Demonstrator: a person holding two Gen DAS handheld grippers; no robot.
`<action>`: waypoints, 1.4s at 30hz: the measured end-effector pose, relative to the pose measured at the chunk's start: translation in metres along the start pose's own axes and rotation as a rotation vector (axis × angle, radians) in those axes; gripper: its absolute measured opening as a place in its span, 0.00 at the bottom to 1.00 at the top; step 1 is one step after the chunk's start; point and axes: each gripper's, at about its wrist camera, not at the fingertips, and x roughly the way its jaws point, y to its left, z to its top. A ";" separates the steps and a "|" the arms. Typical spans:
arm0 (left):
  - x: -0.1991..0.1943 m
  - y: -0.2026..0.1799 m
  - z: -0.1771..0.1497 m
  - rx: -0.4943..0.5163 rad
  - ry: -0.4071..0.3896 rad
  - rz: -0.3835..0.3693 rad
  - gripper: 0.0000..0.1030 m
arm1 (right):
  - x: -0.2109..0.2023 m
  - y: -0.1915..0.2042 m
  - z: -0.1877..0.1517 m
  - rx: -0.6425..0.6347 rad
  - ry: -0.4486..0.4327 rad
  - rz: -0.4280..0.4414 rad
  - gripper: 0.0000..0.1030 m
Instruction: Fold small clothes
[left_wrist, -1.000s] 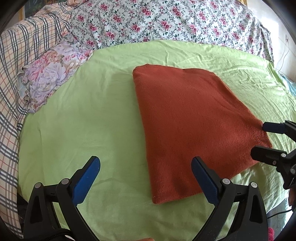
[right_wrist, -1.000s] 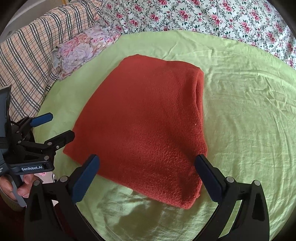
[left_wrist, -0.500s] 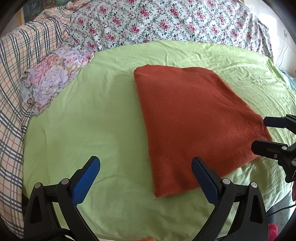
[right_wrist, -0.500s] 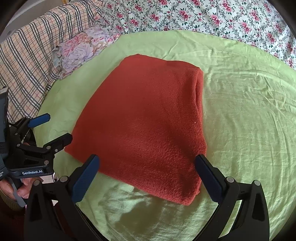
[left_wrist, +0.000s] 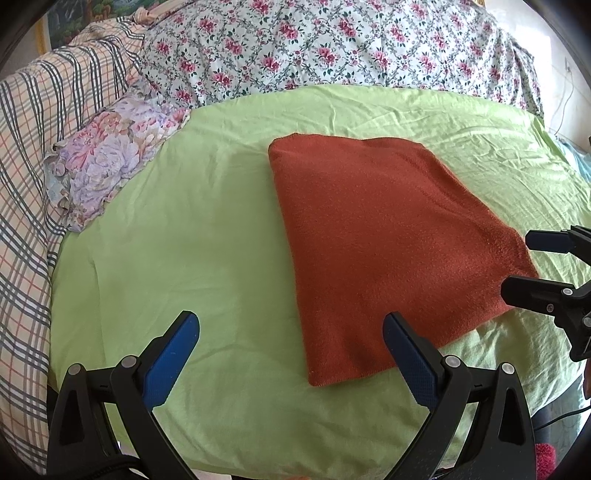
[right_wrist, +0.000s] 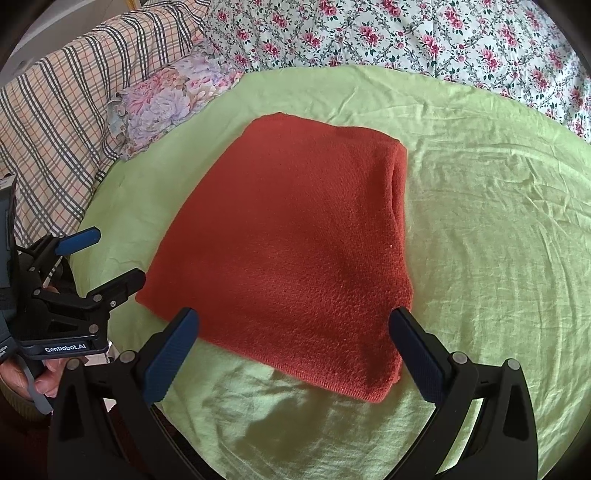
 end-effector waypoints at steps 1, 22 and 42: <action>-0.001 0.000 0.000 0.000 -0.001 0.001 0.97 | -0.001 0.001 -0.001 0.000 -0.002 0.000 0.99; 0.001 0.002 0.000 0.012 0.002 0.000 0.97 | -0.006 0.004 0.002 -0.003 -0.015 -0.003 0.99; 0.007 0.003 0.010 0.023 0.007 0.004 0.97 | -0.005 0.003 0.016 -0.012 -0.021 -0.004 0.99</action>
